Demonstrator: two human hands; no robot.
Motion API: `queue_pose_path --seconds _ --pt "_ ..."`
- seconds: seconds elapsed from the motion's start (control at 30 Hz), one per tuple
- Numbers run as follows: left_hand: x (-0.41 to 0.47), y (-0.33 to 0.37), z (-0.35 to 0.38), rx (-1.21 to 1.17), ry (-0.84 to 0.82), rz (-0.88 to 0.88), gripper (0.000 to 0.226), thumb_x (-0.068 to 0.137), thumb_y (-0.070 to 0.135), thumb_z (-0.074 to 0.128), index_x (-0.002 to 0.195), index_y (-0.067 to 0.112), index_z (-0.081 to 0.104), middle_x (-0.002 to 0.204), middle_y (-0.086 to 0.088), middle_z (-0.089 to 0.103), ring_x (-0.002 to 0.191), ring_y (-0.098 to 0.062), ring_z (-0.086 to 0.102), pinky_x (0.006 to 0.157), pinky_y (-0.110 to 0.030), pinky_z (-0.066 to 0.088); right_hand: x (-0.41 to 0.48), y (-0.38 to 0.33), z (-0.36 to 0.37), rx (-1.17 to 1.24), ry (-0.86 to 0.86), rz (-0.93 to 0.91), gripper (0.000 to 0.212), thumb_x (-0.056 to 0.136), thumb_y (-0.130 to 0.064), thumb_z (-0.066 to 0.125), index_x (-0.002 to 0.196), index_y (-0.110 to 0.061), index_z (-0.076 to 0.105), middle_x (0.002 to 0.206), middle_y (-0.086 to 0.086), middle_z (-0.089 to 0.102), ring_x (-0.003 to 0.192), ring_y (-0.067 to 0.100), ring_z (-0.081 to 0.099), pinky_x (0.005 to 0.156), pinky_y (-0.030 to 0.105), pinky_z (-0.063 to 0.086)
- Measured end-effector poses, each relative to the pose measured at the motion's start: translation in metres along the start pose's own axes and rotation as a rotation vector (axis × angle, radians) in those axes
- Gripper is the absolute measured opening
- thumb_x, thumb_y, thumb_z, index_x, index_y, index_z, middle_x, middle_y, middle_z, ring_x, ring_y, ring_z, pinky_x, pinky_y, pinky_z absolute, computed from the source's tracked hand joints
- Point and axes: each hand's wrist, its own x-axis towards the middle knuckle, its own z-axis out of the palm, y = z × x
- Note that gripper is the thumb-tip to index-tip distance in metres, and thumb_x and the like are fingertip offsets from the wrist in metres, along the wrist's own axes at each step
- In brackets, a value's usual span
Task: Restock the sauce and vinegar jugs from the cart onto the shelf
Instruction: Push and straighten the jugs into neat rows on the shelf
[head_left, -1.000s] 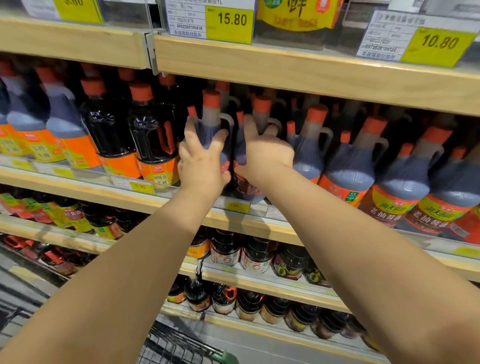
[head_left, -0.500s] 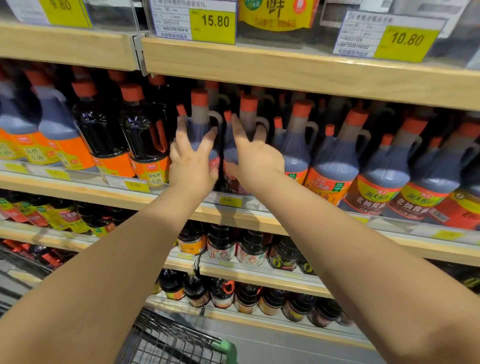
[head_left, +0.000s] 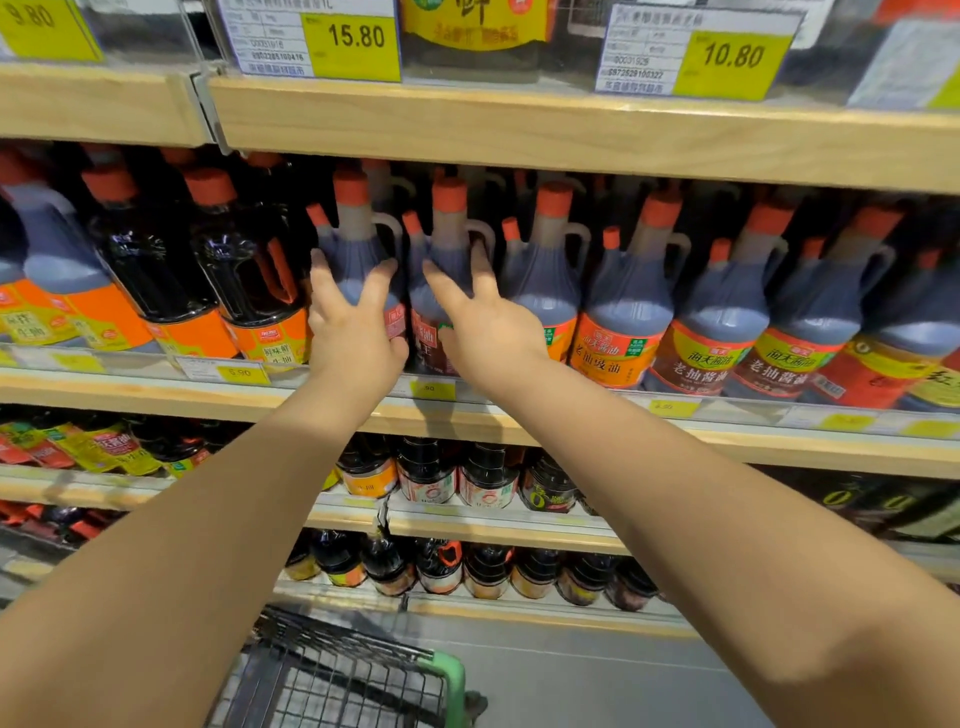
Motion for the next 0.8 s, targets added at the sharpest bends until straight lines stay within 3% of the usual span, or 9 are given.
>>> queue_pose_path --seconds 0.13,0.2,0.27,0.37,0.5,0.67,0.8 --pt "-0.022 0.018 0.007 -0.017 0.13 0.11 0.053 0.08 0.018 0.061 0.13 0.023 0.044 0.154 -0.019 0.009 0.143 -0.042 0.008 0.114 -0.054 0.019 -0.032 0.024 -0.015 0.014 0.206 -0.085 0.052 0.087 -0.013 0.051 0.139 -0.017 0.044 0.143 0.013 0.043 0.1 0.038 0.06 0.063 0.04 0.048" --pt "-0.028 0.038 0.01 -0.018 0.15 0.243 0.05 0.079 0.017 0.06 0.127 0.02 0.048 0.151 -0.019 0.022 0.142 -0.039 0.013 0.115 -0.054 0.015 -0.051 0.047 -0.023 0.01 0.38 -0.078 0.048 0.077 -0.006 0.059 0.125 -0.011 0.058 0.123 0.016 0.058 0.089 0.039 0.062 0.058 0.041 0.051" --pt "-0.028 0.064 0.014 0.008 0.119 0.375 0.054 0.078 0.019 0.06 0.131 0.021 0.047 0.147 -0.017 0.03 0.139 -0.038 0.022 0.115 -0.052 0.013 -0.066 0.075 -0.029 -0.05 0.479 -0.006 0.049 0.069 -0.005 0.064 0.118 -0.01 0.063 0.113 0.017 0.061 0.086 0.039 0.06 0.06 0.041 0.051" --pt "-0.025 0.103 0.023 0.19 0.052 0.513 0.065 0.077 0.032 0.062 0.137 0.028 0.037 0.146 -0.011 0.032 0.135 -0.034 0.026 0.112 -0.048 0.016 -0.083 0.113 -0.034 -0.163 0.429 0.154 0.06 0.07 -0.018 0.069 0.128 -0.017 0.057 0.127 0.022 0.054 0.105 0.04 0.055 0.076 0.044 0.046" --pt "-0.016 0.14 0.029 0.362 0.019 0.454 0.073 0.076 0.042 0.061 0.14 0.027 0.031 0.151 -0.006 0.021 0.13 -0.031 0.027 0.101 -0.043 0.027 -0.084 0.137 -0.039 -0.209 0.248 0.228 0.082 0.066 -0.034 0.075 0.139 -0.024 0.04 0.14 0.021 0.039 0.114 0.039 0.049 0.084 0.045 0.044" --pt "-0.014 0.17 0.027 0.468 -0.122 0.328 0.079 0.073 0.039 0.065 0.14 0.023 0.027 0.144 -0.002 0.031 0.123 -0.034 0.036 0.09 -0.041 0.035 -0.07 0.139 -0.045 -0.178 0.207 0.22 0.087 0.069 -0.043 0.073 0.142 -0.027 0.029 0.132 0.021 0.042 0.097 0.038 0.057 0.067 0.039 0.047" --pt "-0.001 0.167 0.015 0.447 -0.371 0.34 0.082 0.079 0.035 0.064 0.145 0.023 0.017 0.156 -0.001 0.009 0.126 -0.039 0.041 0.089 -0.043 0.044 -0.064 0.138 -0.046 -0.18 0.096 0.219 0.094 0.074 -0.044 0.069 0.146 -0.036 0.01 0.139 0.025 0.033 0.089 0.038 0.062 0.06 0.036 0.046"
